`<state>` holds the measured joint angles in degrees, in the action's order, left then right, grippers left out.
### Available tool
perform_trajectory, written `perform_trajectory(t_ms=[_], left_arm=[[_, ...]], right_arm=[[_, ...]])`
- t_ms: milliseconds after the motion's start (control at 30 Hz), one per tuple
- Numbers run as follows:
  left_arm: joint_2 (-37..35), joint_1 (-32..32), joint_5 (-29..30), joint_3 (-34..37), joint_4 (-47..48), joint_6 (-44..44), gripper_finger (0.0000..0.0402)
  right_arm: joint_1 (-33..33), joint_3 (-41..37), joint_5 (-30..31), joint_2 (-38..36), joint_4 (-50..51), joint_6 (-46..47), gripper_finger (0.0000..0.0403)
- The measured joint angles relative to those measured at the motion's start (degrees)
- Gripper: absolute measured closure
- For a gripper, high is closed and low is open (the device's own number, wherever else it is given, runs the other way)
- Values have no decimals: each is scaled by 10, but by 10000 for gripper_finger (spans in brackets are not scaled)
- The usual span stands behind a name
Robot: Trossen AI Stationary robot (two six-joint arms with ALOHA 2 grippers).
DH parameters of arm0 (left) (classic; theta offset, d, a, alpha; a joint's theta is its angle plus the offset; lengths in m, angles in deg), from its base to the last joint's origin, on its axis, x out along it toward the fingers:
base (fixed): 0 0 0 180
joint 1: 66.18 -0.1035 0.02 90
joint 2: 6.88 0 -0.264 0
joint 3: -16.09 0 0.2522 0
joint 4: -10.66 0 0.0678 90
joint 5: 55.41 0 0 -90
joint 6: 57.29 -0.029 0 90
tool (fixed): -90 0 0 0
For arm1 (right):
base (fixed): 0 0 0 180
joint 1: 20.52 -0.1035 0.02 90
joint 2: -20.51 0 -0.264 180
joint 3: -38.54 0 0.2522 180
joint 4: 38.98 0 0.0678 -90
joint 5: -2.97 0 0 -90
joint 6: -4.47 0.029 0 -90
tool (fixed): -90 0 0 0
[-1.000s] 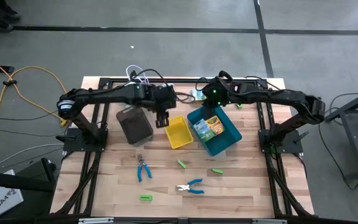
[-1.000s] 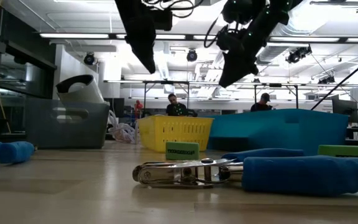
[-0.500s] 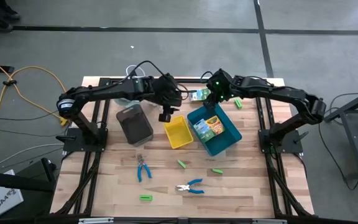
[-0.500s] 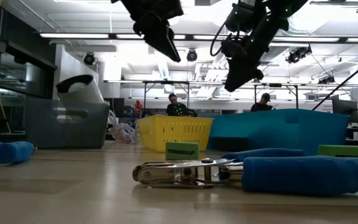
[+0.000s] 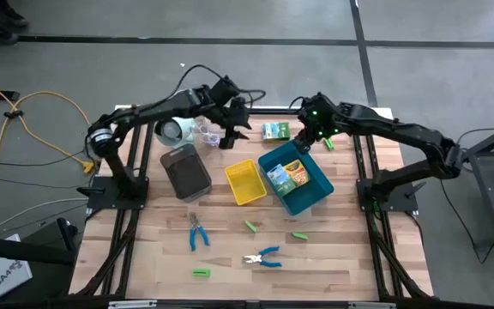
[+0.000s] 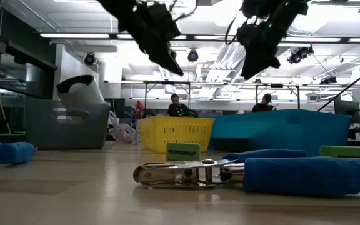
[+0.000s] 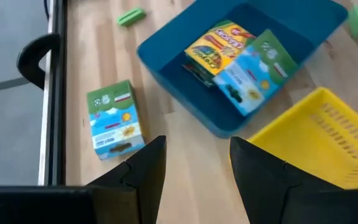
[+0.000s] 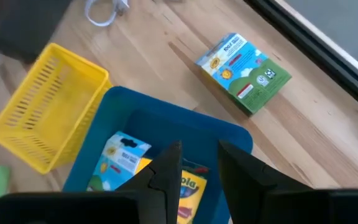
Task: Pick & Place School Supplies
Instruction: Put the crayons box into the blue bin
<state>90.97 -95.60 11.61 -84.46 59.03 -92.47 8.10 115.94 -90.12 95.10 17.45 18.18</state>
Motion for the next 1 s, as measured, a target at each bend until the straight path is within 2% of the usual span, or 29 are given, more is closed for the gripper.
perform_trajectory(t_ms=[133,333,567,733,933,1000], left_arm=[[39,-38,-27,0,-26,-6,232],[103,-77,-102,0,-53,-24,232],[153,-89,-114,0,-96,-15,232],[163,-84,-124,0,-114,-10,232],[163,-77,-121,0,-128,6,232],[163,-77,-119,0,-137,15,232]], right_arm=[[-2,0,-1,-27,7,1,309],[-2,0,1,-42,7,-2,309],[-2,0,30,-29,4,-5,309],[8,0,70,-2,-31,-5,309],[71,0,11,66,-106,-14,309],[95,0,11,93,-119,-18,311]])
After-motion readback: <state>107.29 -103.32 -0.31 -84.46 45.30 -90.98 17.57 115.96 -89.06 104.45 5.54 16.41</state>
